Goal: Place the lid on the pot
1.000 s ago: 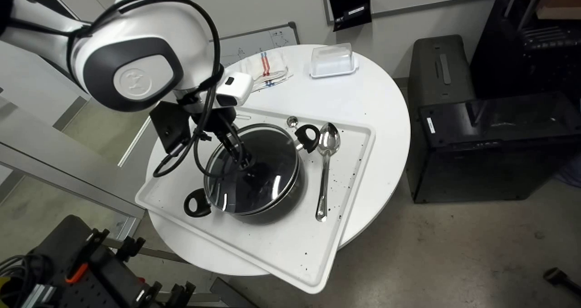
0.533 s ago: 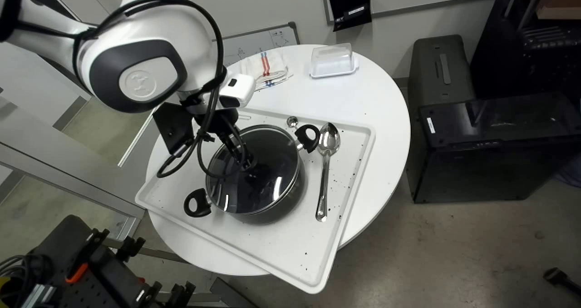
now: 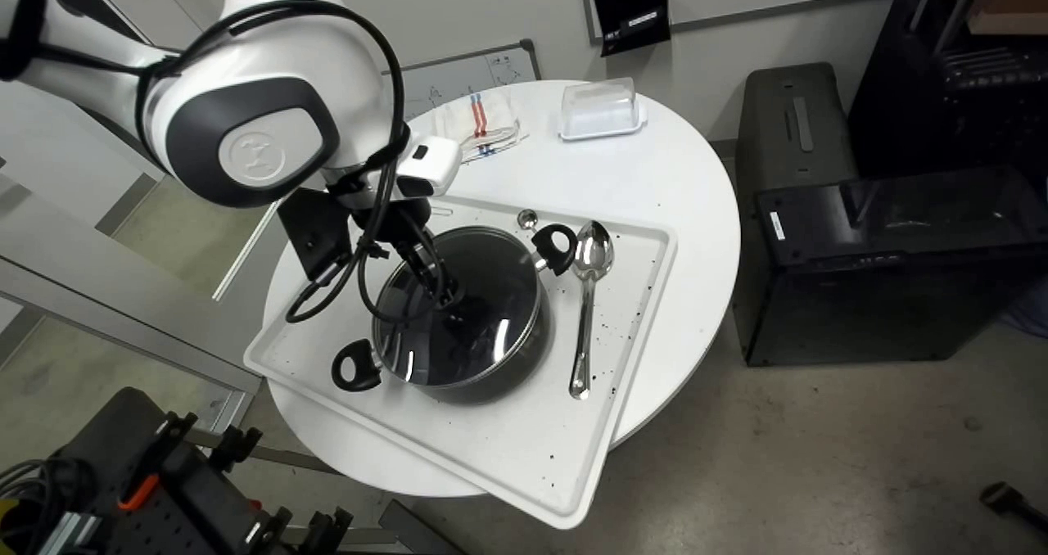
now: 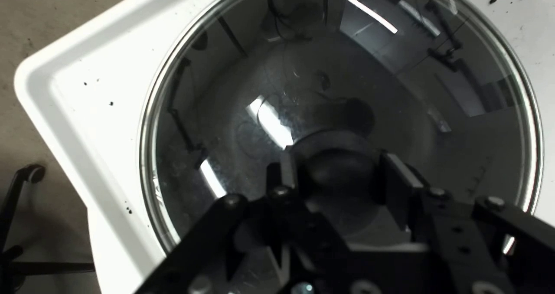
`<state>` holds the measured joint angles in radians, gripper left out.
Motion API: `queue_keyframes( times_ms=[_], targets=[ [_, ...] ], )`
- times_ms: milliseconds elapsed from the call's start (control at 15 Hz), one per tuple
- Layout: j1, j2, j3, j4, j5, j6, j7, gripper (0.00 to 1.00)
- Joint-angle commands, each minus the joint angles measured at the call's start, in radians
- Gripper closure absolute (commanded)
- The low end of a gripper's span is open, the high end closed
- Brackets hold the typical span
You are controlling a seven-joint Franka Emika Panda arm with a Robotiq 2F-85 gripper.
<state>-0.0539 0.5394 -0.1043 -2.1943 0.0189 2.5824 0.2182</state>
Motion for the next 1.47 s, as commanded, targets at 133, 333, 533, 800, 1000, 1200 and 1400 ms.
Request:
queue_keyframes(
  times_ms=[133,333,533,800,1000,1200,1400],
  targets=[
    [0.008,-0.003,0.001,0.002,0.02,0.019,0.002,0.75],
    [0.01,0.001,0.006,-0.001,0.021,0.023,0.001,0.75],
    [0.01,0.001,0.01,-0.004,0.024,0.029,-0.002,0.75],
    [-0.006,0.006,0.025,-0.002,0.041,0.028,-0.019,0.75],
    [-0.021,0.005,0.039,-0.004,0.072,0.025,-0.035,0.55],
    [-0.03,0.0,0.046,-0.008,0.095,0.028,-0.041,0.18],
    [-0.027,-0.015,0.045,-0.021,0.102,0.04,-0.038,0.0]
  ],
)
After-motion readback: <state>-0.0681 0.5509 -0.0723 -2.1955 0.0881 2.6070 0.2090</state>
